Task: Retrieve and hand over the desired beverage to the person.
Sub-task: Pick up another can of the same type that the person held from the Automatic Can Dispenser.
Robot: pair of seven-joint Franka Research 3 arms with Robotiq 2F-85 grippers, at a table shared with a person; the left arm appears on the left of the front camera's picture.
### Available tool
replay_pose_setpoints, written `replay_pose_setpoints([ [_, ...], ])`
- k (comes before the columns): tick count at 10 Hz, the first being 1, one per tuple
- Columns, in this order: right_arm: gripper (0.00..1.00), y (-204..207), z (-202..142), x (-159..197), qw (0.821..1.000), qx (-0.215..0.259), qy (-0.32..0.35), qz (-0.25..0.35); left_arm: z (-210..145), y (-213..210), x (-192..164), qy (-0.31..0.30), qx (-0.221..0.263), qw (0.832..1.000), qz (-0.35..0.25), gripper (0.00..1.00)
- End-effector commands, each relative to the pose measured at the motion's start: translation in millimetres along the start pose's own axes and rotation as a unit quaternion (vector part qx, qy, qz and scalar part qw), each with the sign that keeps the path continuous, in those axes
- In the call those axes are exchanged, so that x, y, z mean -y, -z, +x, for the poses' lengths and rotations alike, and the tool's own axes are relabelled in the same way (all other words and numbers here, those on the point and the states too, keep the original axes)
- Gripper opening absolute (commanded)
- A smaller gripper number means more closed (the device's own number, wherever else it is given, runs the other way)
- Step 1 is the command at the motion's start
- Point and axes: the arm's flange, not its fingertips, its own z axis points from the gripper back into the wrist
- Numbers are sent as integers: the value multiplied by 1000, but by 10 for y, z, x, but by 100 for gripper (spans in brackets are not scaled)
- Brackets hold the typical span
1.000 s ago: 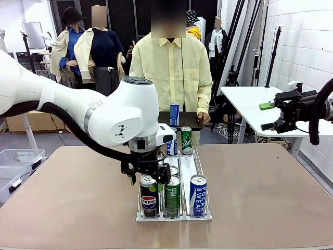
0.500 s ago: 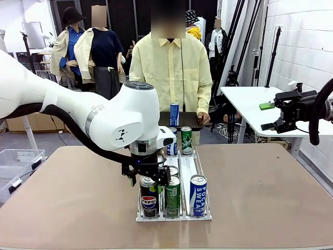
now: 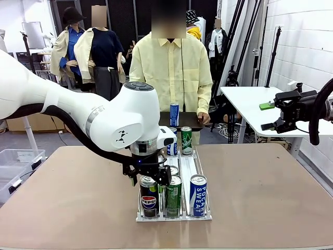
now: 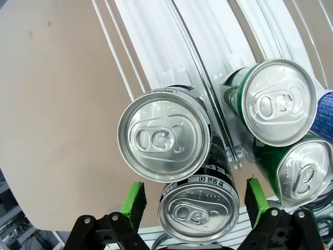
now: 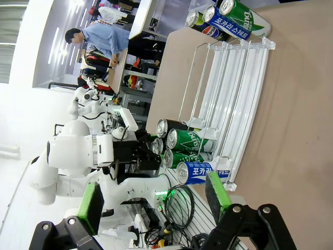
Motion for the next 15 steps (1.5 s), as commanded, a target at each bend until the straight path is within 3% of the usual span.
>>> replay_pose_setpoints([
  [1,100,4,-10,-4,1000,0,0,3,25,19,33,6,9,1000,4,100],
  [3,100,4,-10,-4,1000,0,0,3,19,16,36,12,7,1000,2,94],
  [5,100,4,-10,-4,1000,0,0,3,13,22,40,18,6,1000,0,81],
  [9,100,4,-10,-4,1000,0,0,3,3,20,33,24,3,1000,-2,41],
  [11,100,4,-10,-4,1000,0,0,3,11,17,19,31,-1,999,-10,13],
  [12,100,4,-10,-4,1000,0,0,3,-13,11,42,16,-1,1000,-1,3],
  [15,100,4,-10,-4,1000,0,0,3,-13,11,42,16,-1,1000,-1,3],
])
